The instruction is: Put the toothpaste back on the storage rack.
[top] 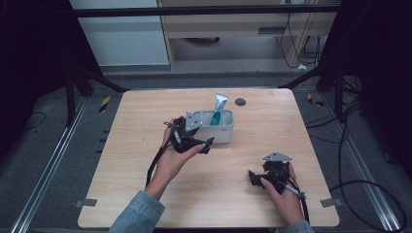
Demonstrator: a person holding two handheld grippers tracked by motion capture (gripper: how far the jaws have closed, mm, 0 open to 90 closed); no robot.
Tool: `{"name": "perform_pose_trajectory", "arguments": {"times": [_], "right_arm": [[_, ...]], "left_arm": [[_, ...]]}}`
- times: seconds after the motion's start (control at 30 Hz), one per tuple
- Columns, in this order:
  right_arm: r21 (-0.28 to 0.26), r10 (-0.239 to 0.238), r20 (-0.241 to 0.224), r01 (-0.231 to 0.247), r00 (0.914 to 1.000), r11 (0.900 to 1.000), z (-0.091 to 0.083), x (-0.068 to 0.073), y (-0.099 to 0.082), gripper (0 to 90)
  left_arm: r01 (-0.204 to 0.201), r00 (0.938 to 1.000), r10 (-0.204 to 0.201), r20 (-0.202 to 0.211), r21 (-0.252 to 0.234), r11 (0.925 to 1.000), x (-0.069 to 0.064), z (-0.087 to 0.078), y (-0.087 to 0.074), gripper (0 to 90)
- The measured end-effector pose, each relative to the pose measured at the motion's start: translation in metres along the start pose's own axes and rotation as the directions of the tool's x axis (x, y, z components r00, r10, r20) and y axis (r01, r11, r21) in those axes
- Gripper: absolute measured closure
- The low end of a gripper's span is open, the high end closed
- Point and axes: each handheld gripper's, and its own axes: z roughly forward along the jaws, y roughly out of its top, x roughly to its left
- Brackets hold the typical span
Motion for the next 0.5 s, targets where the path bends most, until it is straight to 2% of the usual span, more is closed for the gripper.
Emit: {"name": "perform_pose_trajectory", "arguments": {"times": [0.3, 0.5], "right_arm": [[0.0, 0.002, 0.0, -0.002, 1.0, 1.0, 0.0, 0.0, 0.0, 0.4], [0.0, 0.002, 0.0, -0.002, 1.0, 1.0, 0.0, 0.0, 0.0, 0.4]], "left_arm": [[0.041, 0.9991, -0.041, -0.014, 0.02, 0.999, 0.012, -0.001, -0.024, 6.1], [0.059, 0.9982, -0.059, -0.012, 0.052, 0.9969, 0.022, 0.0, -0.042, 5.0]]}}
